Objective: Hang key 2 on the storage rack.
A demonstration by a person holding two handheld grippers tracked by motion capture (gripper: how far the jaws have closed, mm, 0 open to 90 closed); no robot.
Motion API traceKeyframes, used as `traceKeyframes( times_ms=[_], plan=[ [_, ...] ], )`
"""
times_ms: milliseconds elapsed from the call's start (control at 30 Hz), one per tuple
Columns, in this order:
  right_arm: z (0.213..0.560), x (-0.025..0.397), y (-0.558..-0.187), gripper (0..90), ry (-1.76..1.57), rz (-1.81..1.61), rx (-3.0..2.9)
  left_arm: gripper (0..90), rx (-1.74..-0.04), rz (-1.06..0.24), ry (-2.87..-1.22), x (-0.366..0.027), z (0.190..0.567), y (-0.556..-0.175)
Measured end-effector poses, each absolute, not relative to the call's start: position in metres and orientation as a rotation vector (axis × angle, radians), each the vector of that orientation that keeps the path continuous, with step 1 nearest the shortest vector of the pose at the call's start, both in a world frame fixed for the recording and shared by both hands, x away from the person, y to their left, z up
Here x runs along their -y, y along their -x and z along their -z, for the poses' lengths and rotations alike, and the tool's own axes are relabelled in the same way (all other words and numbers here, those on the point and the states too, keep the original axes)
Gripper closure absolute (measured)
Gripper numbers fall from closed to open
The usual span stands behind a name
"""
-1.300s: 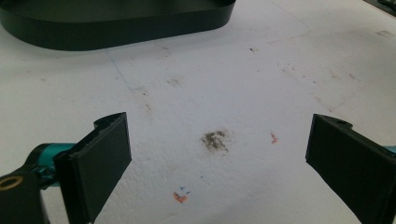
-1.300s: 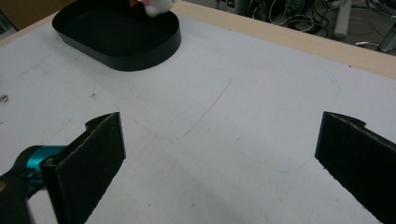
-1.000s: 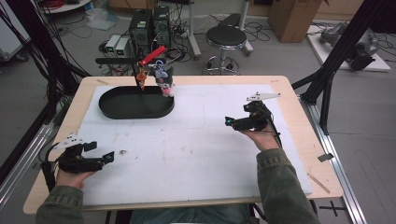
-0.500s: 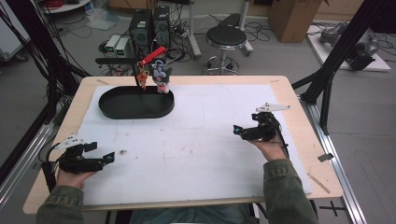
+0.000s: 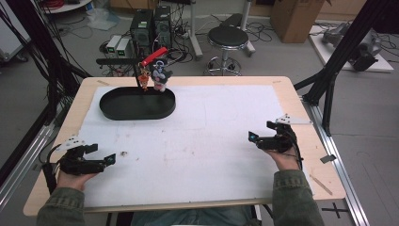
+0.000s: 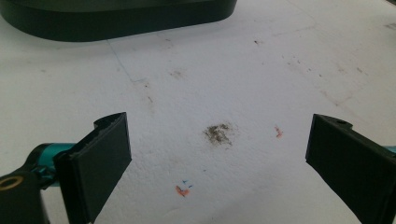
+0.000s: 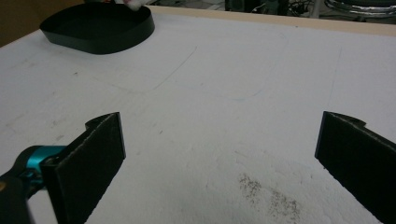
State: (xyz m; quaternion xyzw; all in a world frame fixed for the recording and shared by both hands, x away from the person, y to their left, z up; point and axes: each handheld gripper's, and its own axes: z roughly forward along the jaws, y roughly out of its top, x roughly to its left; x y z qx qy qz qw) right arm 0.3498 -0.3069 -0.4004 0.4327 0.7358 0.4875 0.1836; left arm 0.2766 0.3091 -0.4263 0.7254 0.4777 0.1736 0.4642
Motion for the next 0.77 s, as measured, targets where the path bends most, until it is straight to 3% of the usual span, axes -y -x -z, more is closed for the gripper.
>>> traceKeyframes(
  times_ms=[767],
  plan=[
    [0.414, 0.306, -0.34, 0.8, -1.197, -1.295, -2.107, 7.0, -1.162, -0.421, -1.802, -0.309, 0.428, -0.276]
  ],
)
